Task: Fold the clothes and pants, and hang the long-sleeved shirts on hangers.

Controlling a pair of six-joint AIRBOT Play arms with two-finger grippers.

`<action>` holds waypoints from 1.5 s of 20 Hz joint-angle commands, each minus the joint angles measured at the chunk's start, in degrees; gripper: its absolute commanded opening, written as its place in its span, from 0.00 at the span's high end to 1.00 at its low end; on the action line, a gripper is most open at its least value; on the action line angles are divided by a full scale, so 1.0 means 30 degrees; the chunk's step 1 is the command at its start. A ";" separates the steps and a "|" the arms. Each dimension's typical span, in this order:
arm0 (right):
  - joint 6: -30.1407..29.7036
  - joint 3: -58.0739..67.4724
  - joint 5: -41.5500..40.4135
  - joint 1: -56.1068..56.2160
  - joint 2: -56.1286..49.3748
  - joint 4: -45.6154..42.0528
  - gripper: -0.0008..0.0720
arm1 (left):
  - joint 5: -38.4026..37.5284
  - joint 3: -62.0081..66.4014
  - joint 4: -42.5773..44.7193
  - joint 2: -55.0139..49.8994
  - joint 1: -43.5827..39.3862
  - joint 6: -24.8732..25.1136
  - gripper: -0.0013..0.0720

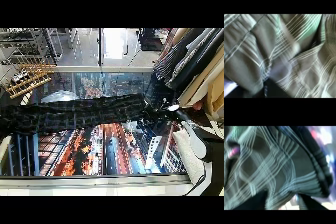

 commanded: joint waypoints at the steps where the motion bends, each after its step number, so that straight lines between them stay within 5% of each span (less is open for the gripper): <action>1: 0.0044 0.1049 -0.1268 0.0568 -0.0823 -0.0051 0.82 | 0.1938 0.0029 -0.0401 -0.0131 -0.0685 -0.0721 0.96; 2: -0.0117 0.1362 -0.0962 0.0561 -0.0816 -0.0430 0.96 | 0.1341 0.0197 -0.0393 -0.0124 -0.0699 -0.0554 0.96; 4: -0.0423 0.2171 0.1851 0.0277 -0.0495 -0.3504 0.97 | -0.2004 0.1443 0.0007 -0.0117 -0.0036 0.1698 0.97; 7: -0.0605 0.1858 0.7155 0.0073 0.0984 -0.9843 0.97 | -0.8364 0.4532 0.3344 -0.0051 0.1792 0.2645 0.97; 9: -0.1013 -0.0007 0.8342 0.0109 0.2543 -1.1264 0.97 | -1.1242 0.4947 0.6666 0.0532 0.2506 0.3614 0.97; 12: -0.1676 -0.5370 0.8488 0.0240 0.6200 -1.1045 0.97 | -1.1555 0.2477 1.0717 0.2397 0.3330 0.4109 0.97; 17: -0.2200 -1.3945 0.9253 0.0874 1.3733 -0.9726 0.97 | -1.1395 -0.0102 1.0666 0.4197 0.5843 0.4167 0.96; 18: -0.2193 -1.4630 0.9617 0.0940 1.4885 -0.9726 0.95 | -1.1438 -0.0102 1.0389 0.4269 0.6156 0.4153 0.92; 20: -0.2331 -1.4753 1.1198 0.0882 1.6808 -0.9952 0.49 | -1.1351 -0.0080 1.0178 0.4473 0.6455 0.4065 0.37; 21: -0.2637 -1.4382 1.1832 0.0692 1.7660 -1.0120 0.37 | -1.1315 0.0022 1.0171 0.4583 0.6470 0.4065 0.25; 23: -0.2645 -1.3231 1.2342 -0.0386 1.8666 -1.0965 0.24 | -1.1438 0.0772 1.0083 0.4787 0.6397 0.4065 0.25; 25: -0.3723 -1.2393 1.1111 -0.2353 1.8418 -1.0353 0.24 | -1.1446 0.2047 0.9704 0.5005 0.6069 0.3053 0.25; 28: -0.6863 -1.2386 0.9661 -0.4386 1.5198 -0.6754 0.24 | -1.1438 0.3271 0.4626 0.5464 0.5253 0.3075 0.25; 30: -0.9151 -1.2254 0.9238 -0.5107 1.2349 -0.4656 0.24 | -1.1985 0.3264 0.0969 0.5544 0.4510 0.5173 0.29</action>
